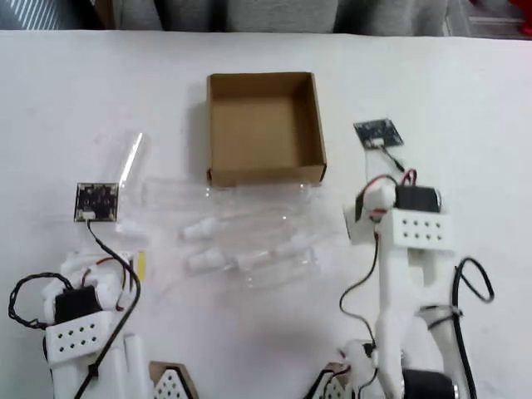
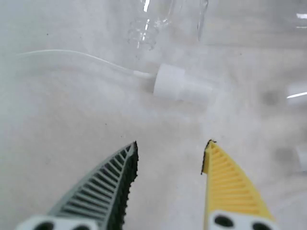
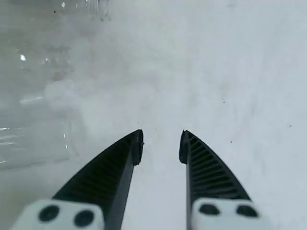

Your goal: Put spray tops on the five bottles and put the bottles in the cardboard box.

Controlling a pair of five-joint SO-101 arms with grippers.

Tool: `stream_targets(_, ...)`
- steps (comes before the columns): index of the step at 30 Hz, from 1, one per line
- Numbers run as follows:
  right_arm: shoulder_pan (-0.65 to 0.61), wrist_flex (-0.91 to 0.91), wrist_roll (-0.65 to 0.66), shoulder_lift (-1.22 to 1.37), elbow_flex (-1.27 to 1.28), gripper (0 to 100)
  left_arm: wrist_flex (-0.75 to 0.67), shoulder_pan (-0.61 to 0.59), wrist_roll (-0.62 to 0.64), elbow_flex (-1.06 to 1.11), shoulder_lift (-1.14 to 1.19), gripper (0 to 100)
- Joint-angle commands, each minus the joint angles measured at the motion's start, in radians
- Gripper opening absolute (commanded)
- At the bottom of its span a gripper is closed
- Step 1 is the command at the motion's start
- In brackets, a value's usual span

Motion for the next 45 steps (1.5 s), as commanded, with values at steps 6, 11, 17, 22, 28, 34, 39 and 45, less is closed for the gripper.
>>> stream_targets(6, 0.090, -0.124, 0.006, -0.371, 0.316, 10.4, -0.021, 0.010, -0.009, -0.018, -0.021, 23)
stream_targets(11, 0.117, -0.156, 0.100, -0.418, 0.387, 10.4, -0.017, -0.019, -0.002, -0.106, -0.018, 23)
stream_targets(17, 0.153, -0.315, 0.213, -0.397, 0.560, 10.4, 0.092, -0.031, -0.002, -0.342, 0.016, 23)
stream_targets(22, 0.214, -0.320, 0.218, -0.395, 0.571, 10.4, 0.244, -0.030, -0.005, -0.709, 0.278, 23)
stream_targets(28, 0.213, -0.344, 0.218, -0.403, 0.597, 10.4, 0.408, -0.027, -0.069, -1.132, 0.676, 30)
stream_targets(34, 0.216, -0.349, 0.218, -0.397, 0.598, 10.4, 0.437, -0.027, -0.245, -1.359, 1.001, 32)
stream_targets(39, 0.216, -0.349, 0.219, -0.395, 0.598, 10.4, 0.427, -0.010, -0.255, -1.525, 1.247, 31)
stream_targets(45, 0.211, -0.351, 0.226, -0.403, 0.614, 10.4, 0.423, 0.044, -0.250, -1.708, 1.471, 31)
